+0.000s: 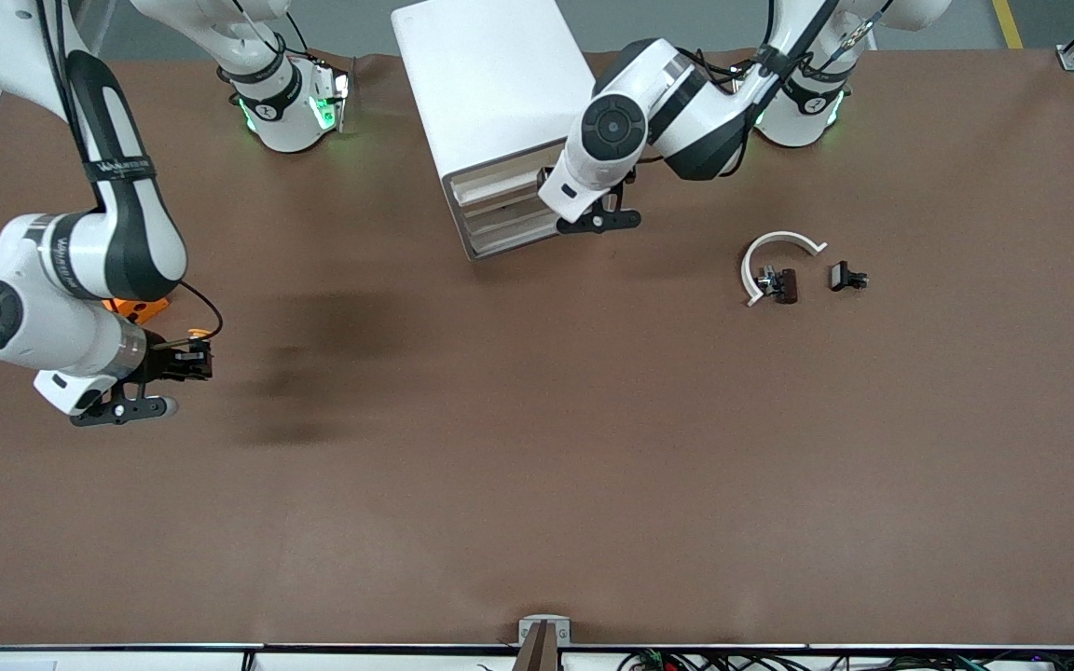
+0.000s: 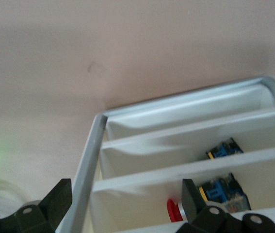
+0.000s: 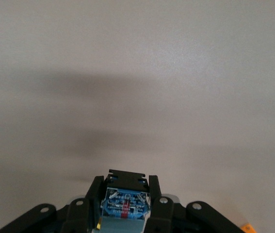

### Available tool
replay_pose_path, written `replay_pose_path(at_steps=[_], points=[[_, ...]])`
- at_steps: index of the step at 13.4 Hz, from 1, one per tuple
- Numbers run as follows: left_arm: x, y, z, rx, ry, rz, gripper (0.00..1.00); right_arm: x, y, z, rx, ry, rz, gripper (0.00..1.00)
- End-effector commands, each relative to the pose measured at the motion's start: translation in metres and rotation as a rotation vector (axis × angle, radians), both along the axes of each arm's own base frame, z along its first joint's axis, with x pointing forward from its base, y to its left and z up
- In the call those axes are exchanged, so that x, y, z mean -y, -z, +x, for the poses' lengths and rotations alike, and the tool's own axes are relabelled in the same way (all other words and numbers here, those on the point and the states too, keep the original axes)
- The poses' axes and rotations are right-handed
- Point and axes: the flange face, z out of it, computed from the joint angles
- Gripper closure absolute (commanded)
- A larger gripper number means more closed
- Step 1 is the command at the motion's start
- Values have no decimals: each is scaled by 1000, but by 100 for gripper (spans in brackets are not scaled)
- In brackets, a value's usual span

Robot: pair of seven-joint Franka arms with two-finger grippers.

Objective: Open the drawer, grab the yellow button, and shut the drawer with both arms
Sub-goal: 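Push the drawer shut with the left gripper while the right gripper carries the button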

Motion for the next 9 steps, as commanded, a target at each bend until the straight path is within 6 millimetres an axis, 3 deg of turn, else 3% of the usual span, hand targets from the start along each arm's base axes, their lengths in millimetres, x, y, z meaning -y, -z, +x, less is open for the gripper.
replay_pose_path(at_steps=[1, 5, 7, 9], points=[[7, -4, -24, 21, 19, 7, 0, 6, 19, -12, 1, -24, -13, 90], [14, -3, -33, 27, 21, 2, 0, 24, 61, -7, 12, -122, 0, 90], [5, -9, -13, 37, -13, -8, 0, 31, 79, -13, 18, -118, 2, 89], [-22, -22, 38, 58, -105, -32, 0, 30, 96, -18, 4, -104, 4, 81]])
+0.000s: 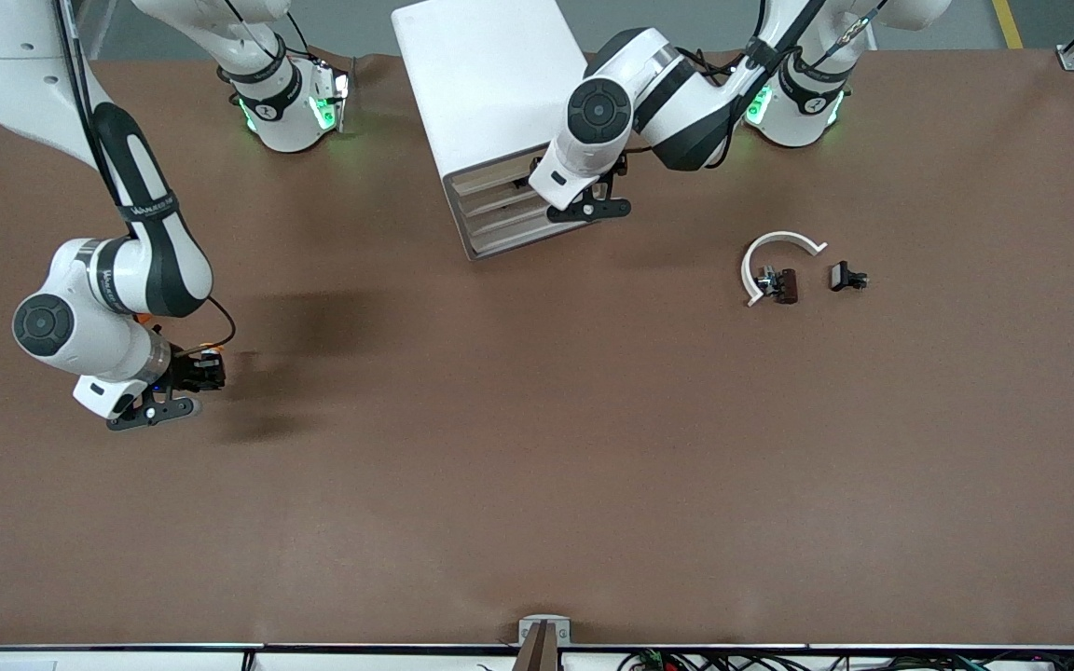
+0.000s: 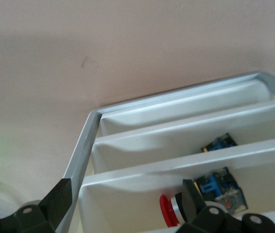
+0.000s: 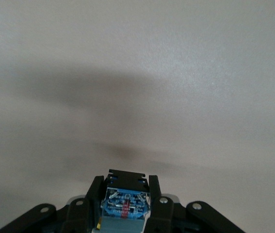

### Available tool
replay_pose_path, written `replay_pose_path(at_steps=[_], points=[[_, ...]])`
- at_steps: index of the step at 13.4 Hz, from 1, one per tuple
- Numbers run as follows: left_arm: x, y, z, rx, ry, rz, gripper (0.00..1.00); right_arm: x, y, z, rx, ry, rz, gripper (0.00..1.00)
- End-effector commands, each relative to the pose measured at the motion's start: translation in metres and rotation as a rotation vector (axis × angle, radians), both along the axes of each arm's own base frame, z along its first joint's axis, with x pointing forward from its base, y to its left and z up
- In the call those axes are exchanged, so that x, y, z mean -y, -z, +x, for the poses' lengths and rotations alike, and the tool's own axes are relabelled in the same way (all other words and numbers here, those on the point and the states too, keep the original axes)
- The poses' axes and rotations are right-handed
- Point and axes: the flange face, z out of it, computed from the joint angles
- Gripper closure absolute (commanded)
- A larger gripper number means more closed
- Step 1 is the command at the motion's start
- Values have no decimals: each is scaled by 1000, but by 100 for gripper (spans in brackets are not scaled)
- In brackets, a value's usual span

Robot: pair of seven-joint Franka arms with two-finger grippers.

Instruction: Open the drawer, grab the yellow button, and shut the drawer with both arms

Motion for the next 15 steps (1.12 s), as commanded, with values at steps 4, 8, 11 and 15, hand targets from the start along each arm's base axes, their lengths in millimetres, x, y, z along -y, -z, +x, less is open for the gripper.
replay_pose_path(at_steps=[4, 8, 11, 15], points=[[-101, -42, 131, 169, -164, 27, 0, 3, 38, -10, -24, 9, 2, 82], [-208, -74, 215, 308, -202, 66, 0, 7, 39, -10, -24, 17, 2, 22], [-283, -110, 255, 412, -180, 91, 0, 6, 33, -10, -28, 16, 1, 0], [-329, -172, 273, 468, -6, 212, 0, 3, -7, -10, -59, 71, -6, 0]])
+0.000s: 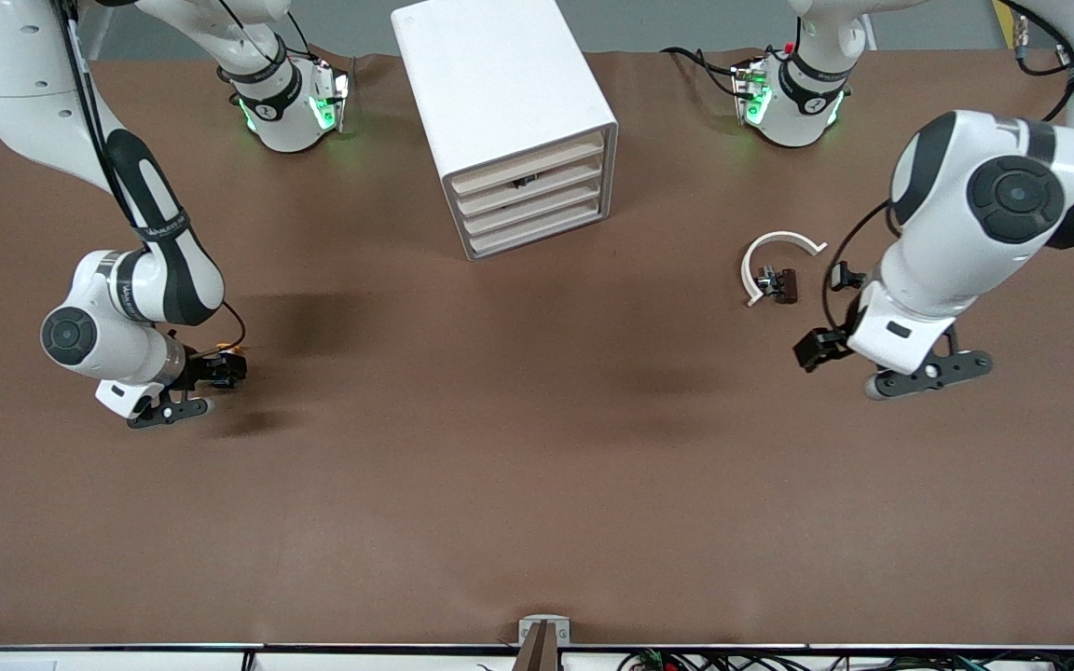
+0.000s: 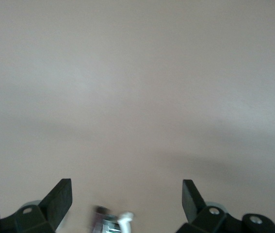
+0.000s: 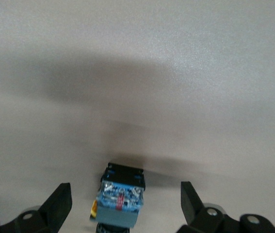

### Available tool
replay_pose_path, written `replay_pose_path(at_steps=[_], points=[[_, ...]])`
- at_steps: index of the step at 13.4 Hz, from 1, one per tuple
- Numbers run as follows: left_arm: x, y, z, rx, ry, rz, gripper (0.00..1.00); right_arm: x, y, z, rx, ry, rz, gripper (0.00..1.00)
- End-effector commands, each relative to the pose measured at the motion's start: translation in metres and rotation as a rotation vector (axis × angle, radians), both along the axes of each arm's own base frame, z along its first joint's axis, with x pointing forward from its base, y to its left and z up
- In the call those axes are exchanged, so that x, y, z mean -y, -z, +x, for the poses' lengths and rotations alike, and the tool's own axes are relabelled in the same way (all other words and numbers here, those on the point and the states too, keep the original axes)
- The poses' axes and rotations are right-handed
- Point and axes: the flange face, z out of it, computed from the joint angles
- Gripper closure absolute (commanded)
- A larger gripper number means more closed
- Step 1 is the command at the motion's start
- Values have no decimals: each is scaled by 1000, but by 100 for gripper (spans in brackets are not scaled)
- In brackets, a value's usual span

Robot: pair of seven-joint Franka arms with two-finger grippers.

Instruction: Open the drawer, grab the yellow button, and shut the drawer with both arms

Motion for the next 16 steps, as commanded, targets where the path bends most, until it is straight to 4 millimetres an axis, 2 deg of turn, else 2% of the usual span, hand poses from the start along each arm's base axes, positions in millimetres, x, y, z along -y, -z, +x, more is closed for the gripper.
replay_pose_path(at_steps=[1, 3, 5, 6, 7, 10, 12, 14, 16], points=[[-16, -53, 1, 0, 16, 60, 0, -6, -47, -3, -13, 100, -19, 0], [-23, -85, -1, -13, 53, 69, 0, -15, -75, -2, -6, 130, -27, 0], [-42, -116, -8, 5, 80, 65, 0, -16, -112, -7, -1, 134, -30, 0], [-45, -127, -14, 15, 113, 65, 0, -16, -138, -9, 23, 135, -31, 0], [-58, -142, -22, 25, 130, 60, 0, -16, -163, -12, 47, 136, -33, 0], [-93, -158, -51, 0, 173, -18, 0, -22, -244, -22, 105, 132, -34, 0], [-94, -167, -69, -35, 188, -21, 0, -24, -287, -21, 94, 133, -38, 0], [-92, -174, -88, -36, 185, -18, 0, -23, -323, -18, 96, 141, -32, 0], [-90, -174, -97, -34, 184, -40, 0, -24, -358, -18, 98, 145, -33, 0]])
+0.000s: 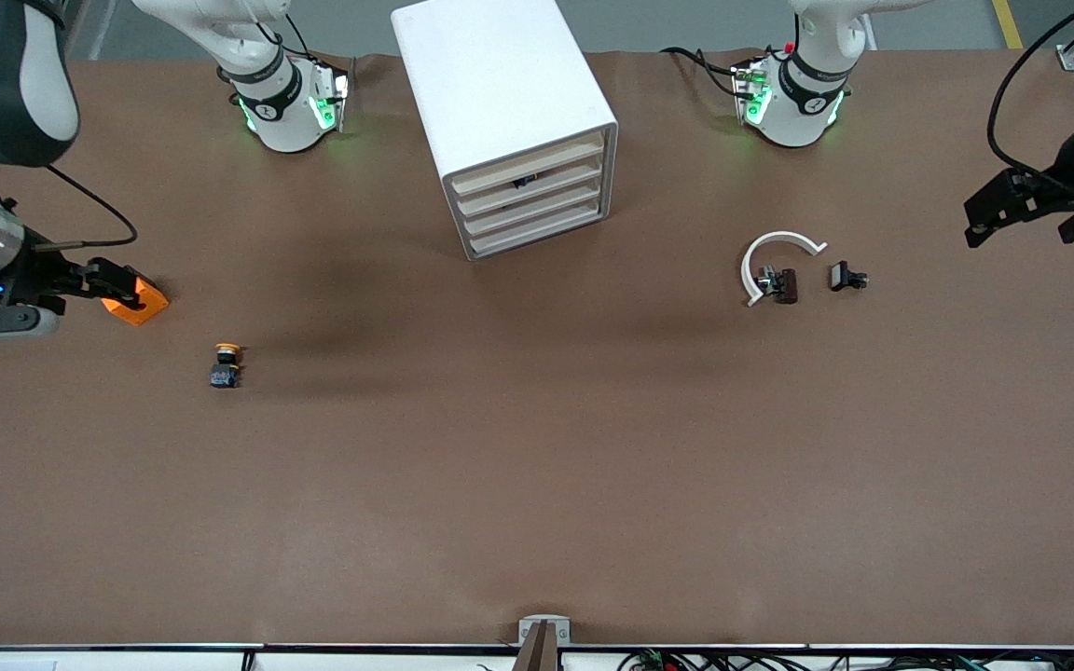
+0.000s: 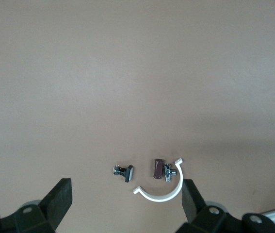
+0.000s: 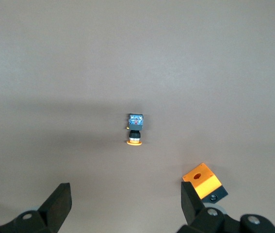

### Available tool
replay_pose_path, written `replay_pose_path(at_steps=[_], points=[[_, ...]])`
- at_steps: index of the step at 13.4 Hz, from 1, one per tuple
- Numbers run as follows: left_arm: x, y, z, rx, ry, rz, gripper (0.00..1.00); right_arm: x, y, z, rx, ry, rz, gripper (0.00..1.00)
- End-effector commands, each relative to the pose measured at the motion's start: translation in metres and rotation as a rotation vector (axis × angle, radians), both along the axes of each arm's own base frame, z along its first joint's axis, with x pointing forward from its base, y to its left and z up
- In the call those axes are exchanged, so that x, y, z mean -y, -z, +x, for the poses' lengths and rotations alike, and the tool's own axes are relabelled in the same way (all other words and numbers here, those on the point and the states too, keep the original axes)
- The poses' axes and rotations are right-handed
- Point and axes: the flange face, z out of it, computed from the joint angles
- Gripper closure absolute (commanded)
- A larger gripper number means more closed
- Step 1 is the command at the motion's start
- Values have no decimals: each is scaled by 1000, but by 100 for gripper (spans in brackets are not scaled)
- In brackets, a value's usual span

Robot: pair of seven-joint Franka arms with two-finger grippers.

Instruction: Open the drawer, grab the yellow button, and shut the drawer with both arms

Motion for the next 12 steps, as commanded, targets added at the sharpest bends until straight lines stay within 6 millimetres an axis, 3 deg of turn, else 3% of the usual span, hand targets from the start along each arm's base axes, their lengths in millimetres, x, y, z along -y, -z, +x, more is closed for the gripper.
replay_pose_path(at_steps=[1, 5, 9, 12], points=[[4, 3, -21, -8, 10, -17, 0, -1, -41, 4, -11, 25, -6, 0], [4, 4, -38, -11, 4, -10, 0, -4, -91, -8, -52, 87, -8, 0], [4, 8, -34, -20, 2, -28, 0, 1, -98, -15, -81, 91, 5, 0], [3, 8, -23, -23, 0, -34, 0, 4, -121, -15, -44, 103, 1, 0]])
